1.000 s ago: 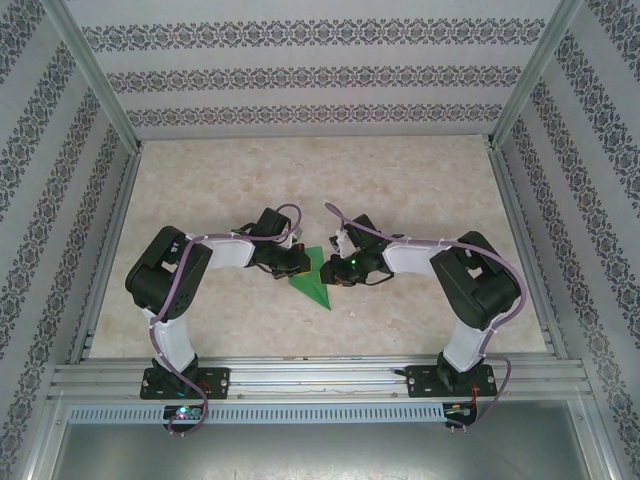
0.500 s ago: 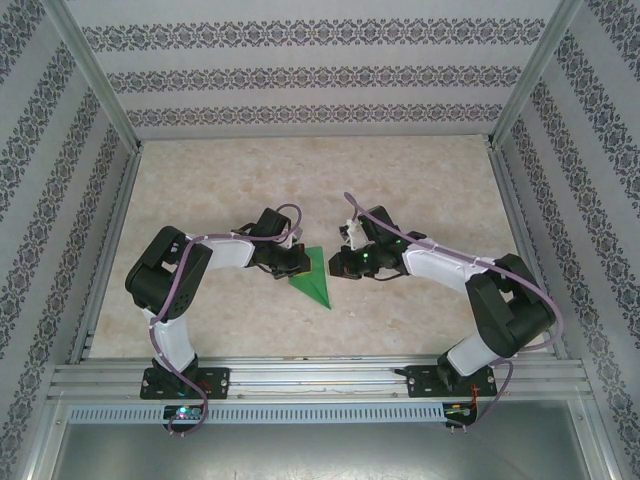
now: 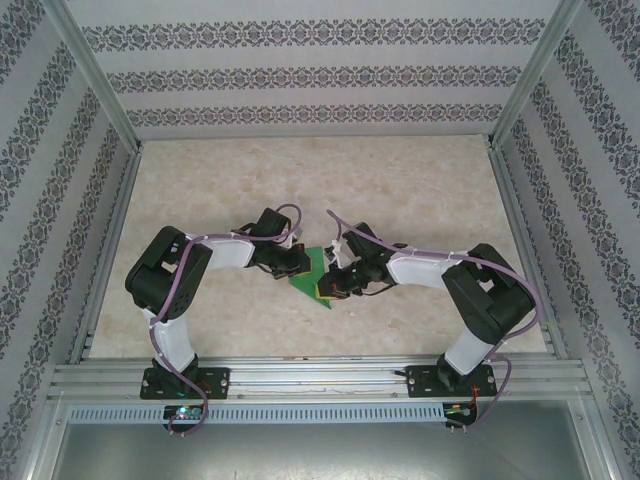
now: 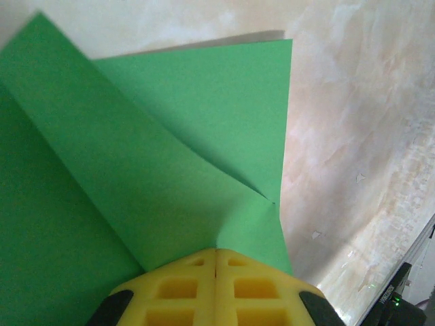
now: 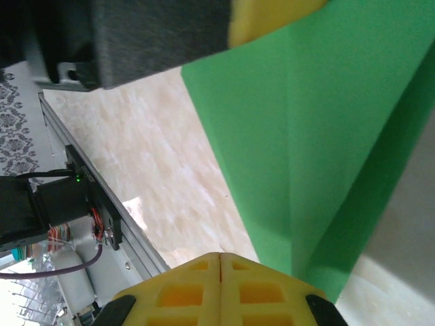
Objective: Fold a paper plane with a square sheet of paper (fold left side to right side)
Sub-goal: Fourth fold the wing at the center of the table.
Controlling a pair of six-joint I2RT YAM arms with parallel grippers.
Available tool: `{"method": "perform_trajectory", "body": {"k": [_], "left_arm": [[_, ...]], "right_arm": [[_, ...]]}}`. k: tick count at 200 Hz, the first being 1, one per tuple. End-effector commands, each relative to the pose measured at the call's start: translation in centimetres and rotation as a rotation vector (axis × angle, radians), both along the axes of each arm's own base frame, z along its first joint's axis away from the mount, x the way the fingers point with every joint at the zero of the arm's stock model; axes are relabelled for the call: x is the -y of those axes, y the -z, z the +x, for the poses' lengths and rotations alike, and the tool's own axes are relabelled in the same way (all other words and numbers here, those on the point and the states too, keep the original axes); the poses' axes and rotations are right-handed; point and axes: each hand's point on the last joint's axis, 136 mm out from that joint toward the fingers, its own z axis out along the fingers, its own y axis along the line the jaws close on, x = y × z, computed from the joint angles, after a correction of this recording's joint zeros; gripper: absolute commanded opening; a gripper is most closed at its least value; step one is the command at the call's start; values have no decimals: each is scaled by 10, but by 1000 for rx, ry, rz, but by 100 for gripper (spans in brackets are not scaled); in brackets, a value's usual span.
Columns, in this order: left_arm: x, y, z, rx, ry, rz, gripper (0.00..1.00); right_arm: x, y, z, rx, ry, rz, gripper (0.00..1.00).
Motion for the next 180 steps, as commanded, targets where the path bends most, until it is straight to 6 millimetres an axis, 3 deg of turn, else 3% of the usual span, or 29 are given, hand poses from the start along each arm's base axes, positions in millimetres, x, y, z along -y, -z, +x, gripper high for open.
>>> {"method": "perform_trajectory", "body": {"k": [1, 86, 180], "left_arm": [[-26, 38, -27, -116, -13, 137, 3], [-26, 39, -27, -121, -12, 143, 2], [-27, 39, -27, -120, -14, 145, 2]], "right_arm": [[0, 9, -7, -18, -9, -6, 0], [11, 31, -24, -54, -16, -78, 0], [17, 39, -29, -63, -17, -120, 0]]}}
